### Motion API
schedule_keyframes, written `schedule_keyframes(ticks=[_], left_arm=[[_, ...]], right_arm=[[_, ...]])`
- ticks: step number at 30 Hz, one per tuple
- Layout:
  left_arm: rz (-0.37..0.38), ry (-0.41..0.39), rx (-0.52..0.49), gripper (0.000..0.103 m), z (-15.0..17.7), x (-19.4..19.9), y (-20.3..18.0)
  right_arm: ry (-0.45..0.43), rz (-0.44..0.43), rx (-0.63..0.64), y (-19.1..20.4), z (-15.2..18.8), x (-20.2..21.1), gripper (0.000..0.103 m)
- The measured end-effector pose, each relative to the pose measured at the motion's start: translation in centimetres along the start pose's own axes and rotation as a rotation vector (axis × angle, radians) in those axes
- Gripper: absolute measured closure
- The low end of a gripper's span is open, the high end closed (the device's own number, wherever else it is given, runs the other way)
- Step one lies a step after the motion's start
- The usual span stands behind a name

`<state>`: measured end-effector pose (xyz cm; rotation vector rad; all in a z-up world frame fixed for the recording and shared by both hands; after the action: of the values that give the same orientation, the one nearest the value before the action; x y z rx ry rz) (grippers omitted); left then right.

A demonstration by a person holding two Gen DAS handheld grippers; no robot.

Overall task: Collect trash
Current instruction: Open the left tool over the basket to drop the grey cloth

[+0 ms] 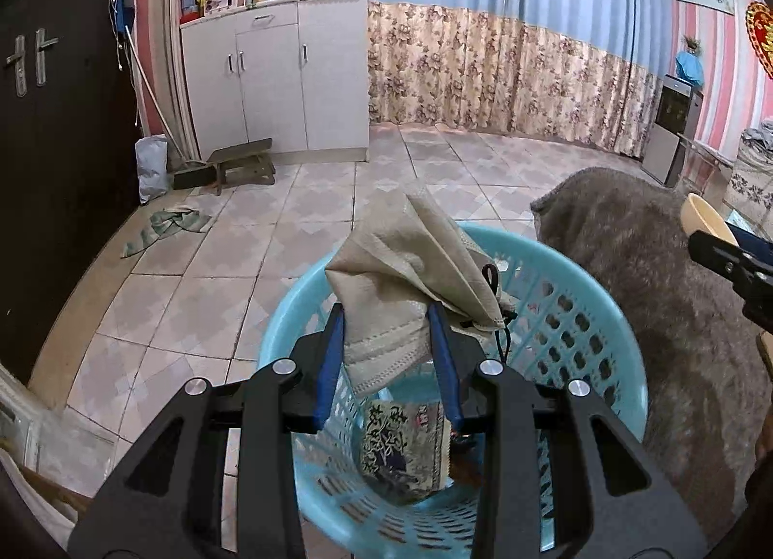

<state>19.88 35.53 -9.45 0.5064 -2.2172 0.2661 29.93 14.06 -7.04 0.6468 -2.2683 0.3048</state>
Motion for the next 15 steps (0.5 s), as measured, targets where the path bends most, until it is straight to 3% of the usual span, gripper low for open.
schedule_keyframes(ticks=[10, 13, 15], left_arm=[[0.01, 0.006, 0.007, 0.064, 1.0, -0.6, 2.1], [0.011, -0.008, 0.008, 0.049, 0.8, -0.4, 2.6], [0.001, -0.016, 0.011, 0.045, 0.7, -0.2, 2.8]], right_arm=[[0.038, -0.066, 0.034, 4.6, 1.3, -1.5, 0.042], [0.043, -0.063, 0.048, 5.4, 1.4, -1.7, 0.042], [0.043, -0.054, 0.058, 5.7, 1.5, -1.8, 0.042]])
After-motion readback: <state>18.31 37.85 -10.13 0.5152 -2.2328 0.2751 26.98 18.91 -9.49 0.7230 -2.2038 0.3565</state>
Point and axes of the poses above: each gripper's, at about its wrist camera, not at the fingertips, and x roughly against the way its jaws point, y to its left, z to its underside, the point moved 9 cm from there along -x, roughly the way its jaws point, and after that the axes turned 13 degrees about y, right-handed, at the moved point
